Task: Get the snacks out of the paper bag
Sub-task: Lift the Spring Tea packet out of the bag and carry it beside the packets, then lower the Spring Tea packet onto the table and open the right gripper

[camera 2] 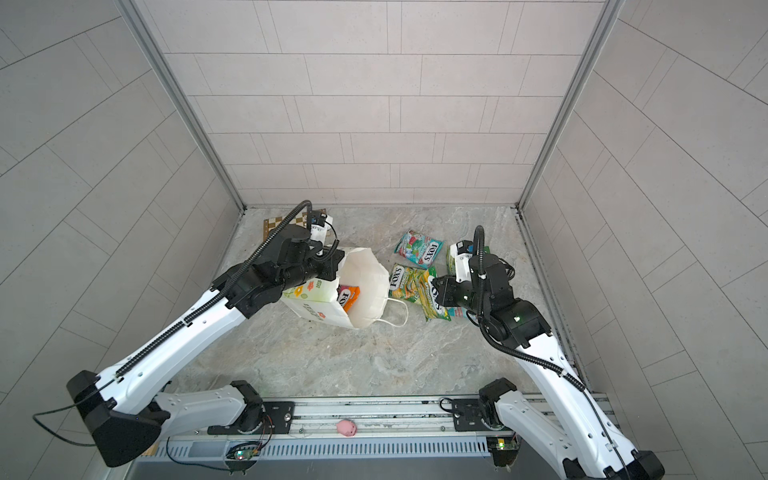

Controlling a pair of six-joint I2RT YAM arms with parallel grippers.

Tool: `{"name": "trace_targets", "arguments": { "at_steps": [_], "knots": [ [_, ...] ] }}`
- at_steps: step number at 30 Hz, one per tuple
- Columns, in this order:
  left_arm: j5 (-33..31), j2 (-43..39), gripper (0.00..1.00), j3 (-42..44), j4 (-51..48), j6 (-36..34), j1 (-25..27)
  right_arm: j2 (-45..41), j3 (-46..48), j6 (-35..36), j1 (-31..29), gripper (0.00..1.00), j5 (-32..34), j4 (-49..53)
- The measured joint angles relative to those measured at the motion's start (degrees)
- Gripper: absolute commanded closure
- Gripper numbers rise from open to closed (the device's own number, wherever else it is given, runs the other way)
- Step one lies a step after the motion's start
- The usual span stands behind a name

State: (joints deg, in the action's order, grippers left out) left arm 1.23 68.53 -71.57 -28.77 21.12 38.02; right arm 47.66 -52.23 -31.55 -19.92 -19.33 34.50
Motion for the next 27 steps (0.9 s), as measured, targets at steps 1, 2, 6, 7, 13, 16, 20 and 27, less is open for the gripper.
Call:
{"name": "trace_targets", "arguments": {
  "at_steps": [1,2,6,7,13,16,20,27],
  "knots": [
    [-0.2,-0.5,1.00,0.0,-0.2,-0.1,0.0,-0.2,0.8,0.0,0.0,1.00,-0.1,0.3],
    [-0.3,-0.9,1.00,0.2,-0.2,-0.2,0.0,-0.4,1.4,-0.2,0.0,1.00,-0.3,0.5],
    [-0.9,-2.2,1.00,0.7,-0.4,-0.2,0.0,-0.5,4.6,-1.3,0.0,1.00,-2.4,0.6],
    [-1.1,-2.3,1.00,0.8,-0.5,-0.2,0.0,-0.5,5.4,-1.7,0.0,1.00,-3.0,0.5],
    [-1.2,-2.4,1.00,1.2,-0.4,-0.2,0.0,-1.8,10.6,-6.2,-0.3,1.00,-7.0,-1.4],
    [-1.2,-2.4,1.00,1.2,-0.4,-0.1,0.0,-2.2,13.8,-9.3,-0.9,1.00,-9.4,-4.6],
    [-1.1,-2.3,1.00,1.2,-0.3,-0.1,0.0,-2.2,17.1,-12.3,-1.7,1.00,-11.4,-8.0],
    [-1.0,-2.3,1.00,1.2,-0.2,0.0,0.0,-1.6,18.0,-9.8,-1.8,1.00,-7.1,-6.4]
  ]
}}
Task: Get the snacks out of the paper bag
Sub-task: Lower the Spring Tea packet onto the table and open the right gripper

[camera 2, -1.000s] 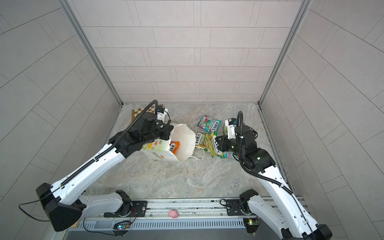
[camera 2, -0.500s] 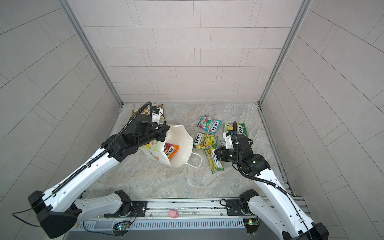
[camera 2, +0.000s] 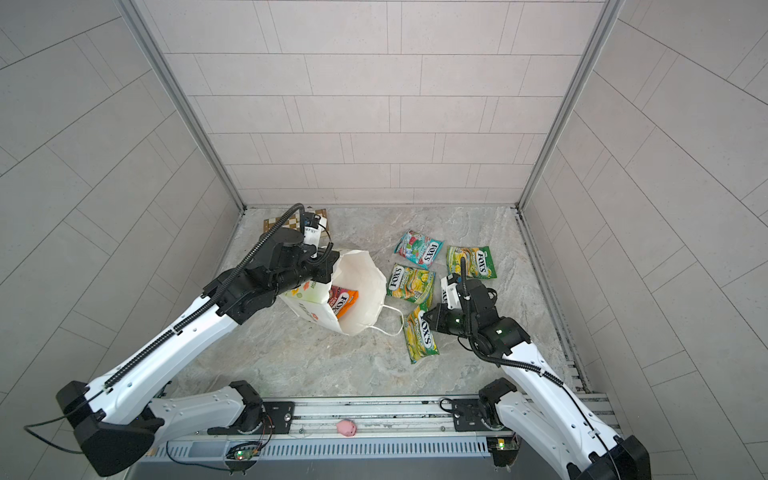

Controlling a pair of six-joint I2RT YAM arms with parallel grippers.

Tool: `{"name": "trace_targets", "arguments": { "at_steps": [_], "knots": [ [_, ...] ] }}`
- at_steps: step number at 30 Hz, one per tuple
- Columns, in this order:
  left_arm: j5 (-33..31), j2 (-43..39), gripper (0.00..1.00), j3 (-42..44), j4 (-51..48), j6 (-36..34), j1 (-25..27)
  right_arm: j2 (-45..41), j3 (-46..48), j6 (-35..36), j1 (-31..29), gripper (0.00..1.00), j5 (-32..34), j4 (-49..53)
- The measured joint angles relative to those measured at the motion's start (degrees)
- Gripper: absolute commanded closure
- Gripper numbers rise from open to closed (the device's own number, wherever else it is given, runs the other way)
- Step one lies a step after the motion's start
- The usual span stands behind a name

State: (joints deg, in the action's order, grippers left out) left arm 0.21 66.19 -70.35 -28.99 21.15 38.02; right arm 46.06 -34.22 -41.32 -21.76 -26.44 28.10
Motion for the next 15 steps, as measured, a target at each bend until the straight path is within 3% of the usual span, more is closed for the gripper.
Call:
{"name": "trace_targets", "arguments": {
  "at_steps": [15],
  "knots": [
    [0.6,0.3,1.00,0.0,0.1,0.0,0.0,2.5,-0.4,8.1,0.0,1.00,17.4,10.4]
  ]
}}
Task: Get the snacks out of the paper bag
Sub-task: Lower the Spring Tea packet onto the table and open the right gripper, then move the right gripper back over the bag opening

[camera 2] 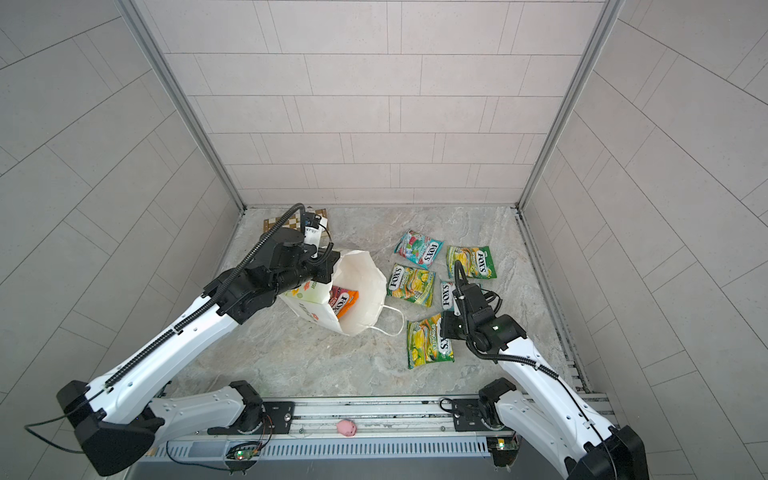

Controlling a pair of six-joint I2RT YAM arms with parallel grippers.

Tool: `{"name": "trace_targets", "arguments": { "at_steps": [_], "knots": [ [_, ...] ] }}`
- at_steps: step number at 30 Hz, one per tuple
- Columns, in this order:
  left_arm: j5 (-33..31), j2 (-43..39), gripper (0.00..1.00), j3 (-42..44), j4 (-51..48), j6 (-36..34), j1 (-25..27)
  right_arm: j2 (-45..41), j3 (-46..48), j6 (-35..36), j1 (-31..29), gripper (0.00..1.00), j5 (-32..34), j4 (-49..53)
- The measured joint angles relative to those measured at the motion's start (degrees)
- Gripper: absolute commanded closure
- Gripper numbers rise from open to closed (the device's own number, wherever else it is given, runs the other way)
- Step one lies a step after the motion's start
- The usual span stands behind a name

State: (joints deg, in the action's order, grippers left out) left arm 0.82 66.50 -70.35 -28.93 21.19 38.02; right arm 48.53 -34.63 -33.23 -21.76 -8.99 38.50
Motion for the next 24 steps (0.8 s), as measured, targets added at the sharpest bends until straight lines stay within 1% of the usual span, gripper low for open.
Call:
{"name": "trace_targets", "arguments": {
  "at_steps": [14,15,16,17,19,21,24],
  "knots": [
    [0.4,0.6,1.00,0.0,0.2,0.0,0.0,0.6,-1.7,1.8,-0.5,0.99,11.8,3.5],
    [0.4,0.6,1.00,0.0,0.2,0.0,0.0,0.6,-1.7,1.9,-0.7,0.93,12.6,3.6],
    [0.4,0.7,1.00,0.0,0.2,0.0,0.0,0.7,-1.7,2.1,-0.7,0.82,13.3,3.7],
    [0.4,0.7,1.00,0.0,0.2,0.0,0.0,0.7,-1.7,2.0,-0.7,0.74,13.9,3.7],
    [0.4,0.7,1.00,0.0,0.2,0.0,0.0,0.7,-1.8,2.3,-0.8,0.62,15.4,4.0],
    [0.4,0.7,1.00,0.0,0.2,0.0,0.0,0.7,-2.4,2.3,-0.8,0.54,17.1,4.7],
    [0.5,0.7,1.00,0.0,0.3,0.0,0.0,0.5,-3.7,1.9,-0.8,0.51,20.0,5.4]
  ]
}}
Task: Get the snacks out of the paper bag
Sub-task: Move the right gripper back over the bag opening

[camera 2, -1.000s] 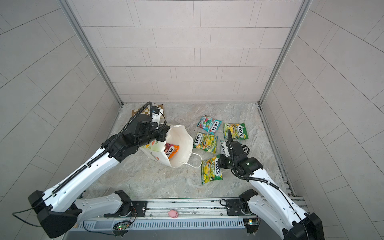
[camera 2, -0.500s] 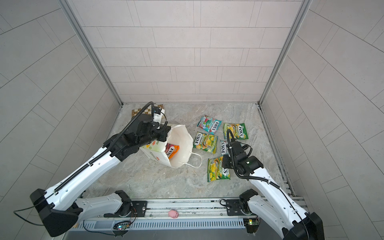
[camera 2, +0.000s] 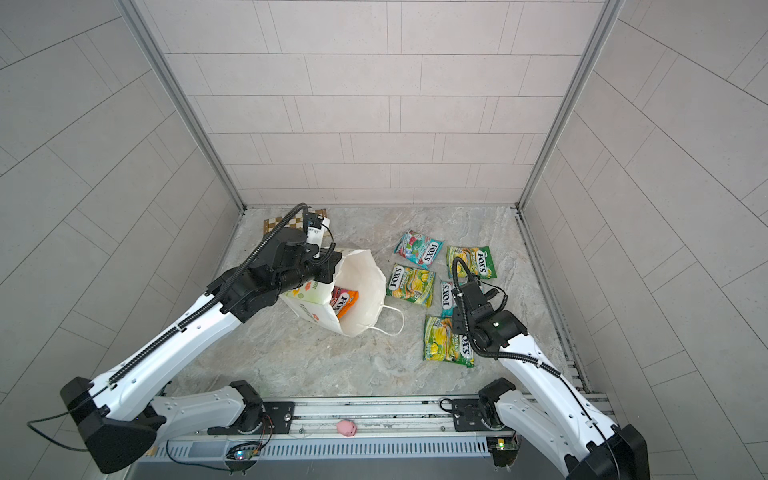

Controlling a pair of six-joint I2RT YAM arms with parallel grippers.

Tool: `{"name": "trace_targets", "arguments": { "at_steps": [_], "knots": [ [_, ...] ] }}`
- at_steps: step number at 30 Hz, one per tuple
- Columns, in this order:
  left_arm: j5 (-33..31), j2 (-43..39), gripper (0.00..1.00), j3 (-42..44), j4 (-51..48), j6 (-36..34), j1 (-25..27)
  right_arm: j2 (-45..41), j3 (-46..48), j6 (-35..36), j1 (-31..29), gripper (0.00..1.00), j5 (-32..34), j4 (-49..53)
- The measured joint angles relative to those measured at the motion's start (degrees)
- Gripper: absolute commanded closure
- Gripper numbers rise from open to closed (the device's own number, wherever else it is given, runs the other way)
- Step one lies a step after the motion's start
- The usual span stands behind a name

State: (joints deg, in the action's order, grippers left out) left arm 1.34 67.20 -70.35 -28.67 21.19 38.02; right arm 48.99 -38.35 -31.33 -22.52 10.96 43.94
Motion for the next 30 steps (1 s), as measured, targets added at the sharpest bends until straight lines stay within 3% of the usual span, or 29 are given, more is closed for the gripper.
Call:
{"name": "trace_targets", "arguments": {
  "at_steps": [5,14,19,24,30],
  "knots": [
    [0.7,0.1,1.00,0.0,0.2,0.2,0.0,-3.1,-0.4,0.9,0.0,0.51,-0.3,-1.2],
    [2.6,0.2,1.00,0.0,0.9,0.4,0.0,-1.8,-0.4,-1.4,-1.9,0.52,-20.0,-13.4],
    [4.7,0.2,1.00,0.2,1.0,0.4,0.0,4.4,-0.4,-5.5,-9.4,0.52,-26.8,-22.3],
    [6.4,0.2,1.00,0.5,1.0,0.4,0.0,12.7,-3.9,-7.6,-19.1,0.52,-27.4,-29.0],
    [7.5,0.2,1.00,0.5,1.4,0.4,0.0,23.6,-11.6,-8.6,-25.5,0.53,-26.9,-33.4]
  ]
}}
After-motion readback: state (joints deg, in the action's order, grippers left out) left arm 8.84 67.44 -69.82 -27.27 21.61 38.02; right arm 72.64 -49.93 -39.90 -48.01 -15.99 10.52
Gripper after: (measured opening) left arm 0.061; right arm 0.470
